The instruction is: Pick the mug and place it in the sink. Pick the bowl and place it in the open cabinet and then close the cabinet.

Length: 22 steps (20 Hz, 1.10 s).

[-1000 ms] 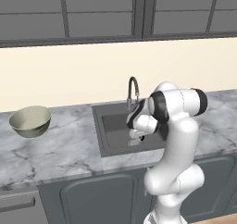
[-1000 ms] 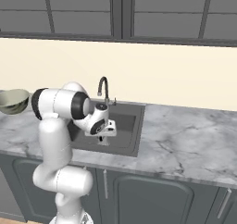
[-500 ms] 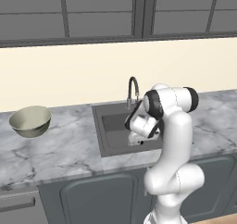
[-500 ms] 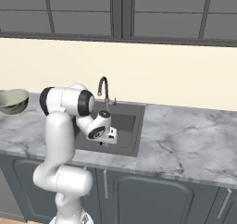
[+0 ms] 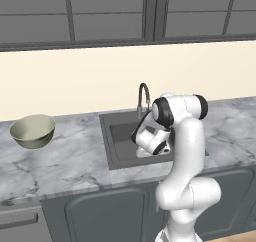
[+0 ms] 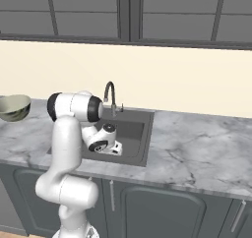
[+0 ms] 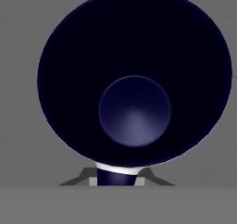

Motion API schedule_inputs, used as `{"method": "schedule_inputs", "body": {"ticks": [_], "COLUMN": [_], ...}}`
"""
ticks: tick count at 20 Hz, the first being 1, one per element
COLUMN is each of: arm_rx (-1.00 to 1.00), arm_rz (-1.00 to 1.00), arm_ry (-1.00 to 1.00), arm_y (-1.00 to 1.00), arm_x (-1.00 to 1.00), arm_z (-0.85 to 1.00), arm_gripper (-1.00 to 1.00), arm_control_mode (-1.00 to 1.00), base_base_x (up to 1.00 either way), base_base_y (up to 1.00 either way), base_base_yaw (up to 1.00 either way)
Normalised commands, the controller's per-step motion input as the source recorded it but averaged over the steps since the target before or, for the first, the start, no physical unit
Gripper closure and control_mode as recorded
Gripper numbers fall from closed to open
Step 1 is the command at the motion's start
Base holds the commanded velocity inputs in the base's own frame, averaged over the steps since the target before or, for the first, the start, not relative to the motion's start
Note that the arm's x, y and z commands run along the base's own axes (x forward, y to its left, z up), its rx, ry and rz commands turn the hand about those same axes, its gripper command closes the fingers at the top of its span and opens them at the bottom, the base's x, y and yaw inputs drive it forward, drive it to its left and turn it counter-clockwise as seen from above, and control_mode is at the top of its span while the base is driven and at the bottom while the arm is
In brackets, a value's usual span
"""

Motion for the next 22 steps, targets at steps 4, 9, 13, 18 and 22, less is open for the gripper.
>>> {"method": "schedule_inputs", "body": {"ticks": [4,9,13,18,22], "arm_rx": [0.0,0.0,0.0,0.0,0.0], "arm_rz": [-0.1,-0.11,-0.14,-0.03,0.0], "arm_ry": [0.0,-0.01,-0.04,-0.01,0.0], "arm_y": [0.15,0.01,0.03,0.0,0.0], "arm_x": [0.0,-0.16,-0.23,-0.03,-0.01], "arm_z": [-0.35,-0.08,0.01,0.41,0.76], "arm_gripper": [-1.0,-1.0,-1.0,-1.0,-1.0], "arm_control_mode": [-1.0,-1.0,-1.0,-1.0,-1.0], "base_base_x": [0.0,0.0,0.0,0.0,0.0], "base_base_y": [0.0,0.0,0.0,0.0,0.0], "base_base_yaw": [0.0,0.0,0.0,0.0,0.0]}}
